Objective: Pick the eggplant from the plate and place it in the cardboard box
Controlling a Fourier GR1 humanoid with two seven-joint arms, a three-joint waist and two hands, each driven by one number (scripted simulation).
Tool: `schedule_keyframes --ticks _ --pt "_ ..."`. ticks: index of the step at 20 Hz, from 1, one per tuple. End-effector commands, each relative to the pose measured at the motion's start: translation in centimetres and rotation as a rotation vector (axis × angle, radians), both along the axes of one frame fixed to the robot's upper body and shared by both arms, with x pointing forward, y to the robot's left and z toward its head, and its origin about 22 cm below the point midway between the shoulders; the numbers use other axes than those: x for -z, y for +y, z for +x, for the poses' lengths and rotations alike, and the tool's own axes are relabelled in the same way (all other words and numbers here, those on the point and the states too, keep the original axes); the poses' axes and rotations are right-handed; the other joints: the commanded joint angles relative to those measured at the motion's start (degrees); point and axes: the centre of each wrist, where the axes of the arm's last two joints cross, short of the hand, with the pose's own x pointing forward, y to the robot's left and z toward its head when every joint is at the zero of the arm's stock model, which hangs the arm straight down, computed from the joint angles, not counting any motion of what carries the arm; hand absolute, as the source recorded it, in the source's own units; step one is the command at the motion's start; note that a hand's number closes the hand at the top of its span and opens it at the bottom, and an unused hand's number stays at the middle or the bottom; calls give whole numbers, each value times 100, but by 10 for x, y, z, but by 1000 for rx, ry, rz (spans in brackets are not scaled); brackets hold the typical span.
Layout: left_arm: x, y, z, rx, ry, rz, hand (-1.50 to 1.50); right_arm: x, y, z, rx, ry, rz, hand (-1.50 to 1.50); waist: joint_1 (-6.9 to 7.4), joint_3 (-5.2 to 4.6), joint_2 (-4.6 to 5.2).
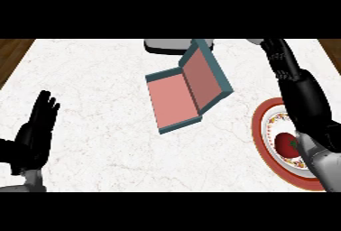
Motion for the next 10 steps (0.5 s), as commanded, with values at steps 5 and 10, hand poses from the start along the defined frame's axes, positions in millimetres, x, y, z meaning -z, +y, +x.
schedule_keyframes --ticks 5,10 --pt "2 10 -3 28 54 257 0 -8 -105 18 146 101 349 -150 -186 88 175" --pt "12 0 -8 107 117 251 0 82 -164 -2 691 390 227 -150 -151 77 217"
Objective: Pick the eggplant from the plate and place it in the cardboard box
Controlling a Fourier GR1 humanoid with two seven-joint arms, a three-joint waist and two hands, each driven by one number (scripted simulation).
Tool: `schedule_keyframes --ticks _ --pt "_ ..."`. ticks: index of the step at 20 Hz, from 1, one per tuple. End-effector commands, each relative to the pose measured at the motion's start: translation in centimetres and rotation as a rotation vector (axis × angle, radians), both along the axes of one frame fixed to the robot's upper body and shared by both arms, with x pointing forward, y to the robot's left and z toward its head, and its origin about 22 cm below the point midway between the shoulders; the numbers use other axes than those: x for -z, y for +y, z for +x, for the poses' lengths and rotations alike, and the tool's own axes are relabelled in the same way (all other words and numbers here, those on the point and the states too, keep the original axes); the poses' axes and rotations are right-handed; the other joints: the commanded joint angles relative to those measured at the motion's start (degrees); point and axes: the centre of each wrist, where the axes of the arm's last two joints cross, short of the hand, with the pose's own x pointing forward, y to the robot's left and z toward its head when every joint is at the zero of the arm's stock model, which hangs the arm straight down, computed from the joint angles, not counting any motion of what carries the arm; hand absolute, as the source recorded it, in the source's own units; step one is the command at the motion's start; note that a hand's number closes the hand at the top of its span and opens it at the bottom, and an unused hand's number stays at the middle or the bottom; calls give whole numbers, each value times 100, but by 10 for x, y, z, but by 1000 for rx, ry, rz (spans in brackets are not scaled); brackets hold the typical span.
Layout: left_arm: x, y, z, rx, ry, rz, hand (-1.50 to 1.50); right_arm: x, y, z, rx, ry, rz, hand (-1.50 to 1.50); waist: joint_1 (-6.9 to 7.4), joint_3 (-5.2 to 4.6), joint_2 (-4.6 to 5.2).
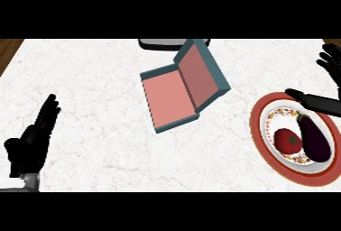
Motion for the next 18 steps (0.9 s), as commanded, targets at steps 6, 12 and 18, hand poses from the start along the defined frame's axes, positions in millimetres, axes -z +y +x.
schedule_keyframes --ticks 6,12,18 --pt "12 -20 10 37 56 61 0 56 -95 -32 188 58 123 -150 67 1 -96" --pt "8 -24 7 51 53 63 0 -3 -142 -42 44 356 -313 -150 125 -6 -73" --pt "11 -19 0 47 56 58 0 -46 -145 -43 -200 684 -533 -150 140 -19 -112"
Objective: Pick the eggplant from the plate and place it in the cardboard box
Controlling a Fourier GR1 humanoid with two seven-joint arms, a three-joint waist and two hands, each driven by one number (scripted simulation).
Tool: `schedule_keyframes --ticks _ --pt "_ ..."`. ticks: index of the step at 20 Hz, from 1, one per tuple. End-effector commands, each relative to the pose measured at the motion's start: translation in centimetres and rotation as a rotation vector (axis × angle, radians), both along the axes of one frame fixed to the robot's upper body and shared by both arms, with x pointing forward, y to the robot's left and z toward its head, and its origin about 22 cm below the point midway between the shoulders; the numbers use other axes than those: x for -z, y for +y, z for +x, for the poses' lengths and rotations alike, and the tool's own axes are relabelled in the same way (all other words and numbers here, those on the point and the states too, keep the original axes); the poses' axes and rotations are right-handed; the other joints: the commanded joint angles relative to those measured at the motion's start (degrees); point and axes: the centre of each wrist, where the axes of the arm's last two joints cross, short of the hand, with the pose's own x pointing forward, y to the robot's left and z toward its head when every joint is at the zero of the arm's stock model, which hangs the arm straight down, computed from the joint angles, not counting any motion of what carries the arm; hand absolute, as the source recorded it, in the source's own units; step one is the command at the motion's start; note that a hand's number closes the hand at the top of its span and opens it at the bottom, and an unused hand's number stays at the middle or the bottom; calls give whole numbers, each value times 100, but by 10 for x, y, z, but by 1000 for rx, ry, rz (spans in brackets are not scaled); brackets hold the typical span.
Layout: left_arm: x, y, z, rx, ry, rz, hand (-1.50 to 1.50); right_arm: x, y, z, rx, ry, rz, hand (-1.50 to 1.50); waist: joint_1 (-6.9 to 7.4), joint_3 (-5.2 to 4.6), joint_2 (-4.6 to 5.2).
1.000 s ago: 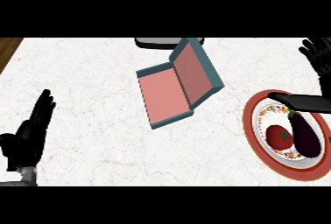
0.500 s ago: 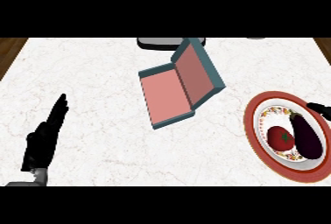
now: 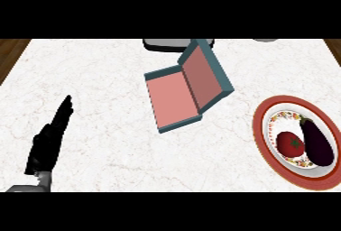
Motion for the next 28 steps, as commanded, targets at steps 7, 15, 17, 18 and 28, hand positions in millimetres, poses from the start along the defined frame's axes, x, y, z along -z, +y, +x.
schedule_keyframes --ticks 7,15,17,18,28 --pt "0 0 10 10 -8 8 0 -23 40 33 -229 426 -159 -150 30 1 4" --pt "-15 -5 -4 -13 3 6 0 -20 67 32 -165 460 -187 -150 -58 6 -26" --pt "-1 -16 3 -5 0 8 0 19 82 29 -164 481 -207 -150 -56 8 -17" --pt "2 -5 -12 -11 -13 11 0 13 70 25 -154 497 -230 -150 -49 8 -21" --pt "12 4 -10 -20 7 11 0 46 74 9 -138 538 -237 -150 -72 7 -21"
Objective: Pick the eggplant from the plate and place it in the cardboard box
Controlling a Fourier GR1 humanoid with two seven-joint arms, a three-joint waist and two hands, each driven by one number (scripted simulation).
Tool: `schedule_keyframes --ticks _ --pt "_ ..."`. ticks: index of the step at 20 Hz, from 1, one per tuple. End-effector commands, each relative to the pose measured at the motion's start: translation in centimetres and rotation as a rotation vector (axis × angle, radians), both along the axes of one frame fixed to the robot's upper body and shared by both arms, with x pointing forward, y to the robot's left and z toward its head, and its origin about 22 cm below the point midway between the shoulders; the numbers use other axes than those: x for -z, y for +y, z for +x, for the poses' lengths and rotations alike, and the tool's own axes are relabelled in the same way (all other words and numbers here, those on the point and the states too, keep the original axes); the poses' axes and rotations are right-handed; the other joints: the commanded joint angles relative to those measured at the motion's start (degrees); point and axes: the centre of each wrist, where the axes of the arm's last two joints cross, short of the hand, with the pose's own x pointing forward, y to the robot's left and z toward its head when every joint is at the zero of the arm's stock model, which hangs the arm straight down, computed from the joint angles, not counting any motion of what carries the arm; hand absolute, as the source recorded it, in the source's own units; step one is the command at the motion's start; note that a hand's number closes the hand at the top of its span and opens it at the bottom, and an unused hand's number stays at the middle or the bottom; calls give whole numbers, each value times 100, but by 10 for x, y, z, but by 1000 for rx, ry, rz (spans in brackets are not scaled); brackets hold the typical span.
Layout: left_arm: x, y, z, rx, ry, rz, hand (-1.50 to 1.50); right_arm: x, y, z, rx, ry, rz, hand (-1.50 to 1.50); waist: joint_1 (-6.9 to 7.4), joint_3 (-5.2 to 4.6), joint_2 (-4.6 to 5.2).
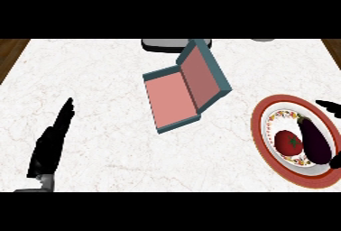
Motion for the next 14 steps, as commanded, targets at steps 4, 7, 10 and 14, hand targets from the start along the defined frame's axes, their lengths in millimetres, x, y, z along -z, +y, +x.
schedule_keyframes --ticks 4,7,10,14 --pt "2 -6 27 3 0 -10 0 16 17 7 6 -11 13 -150 -29 -1 6" --pt "-9 -14 7 -7 -13 7 0 8 -12 -4 10 -13 -2 -150 -10 1 0" --pt "-5 2 2 1 -1 1 0 19 -5 6 17 -6 1 -150 8 1 3" --pt "-12 6 2 -8 -4 15 0 1 -1 11 12 -14 12 -150 2 0 0"
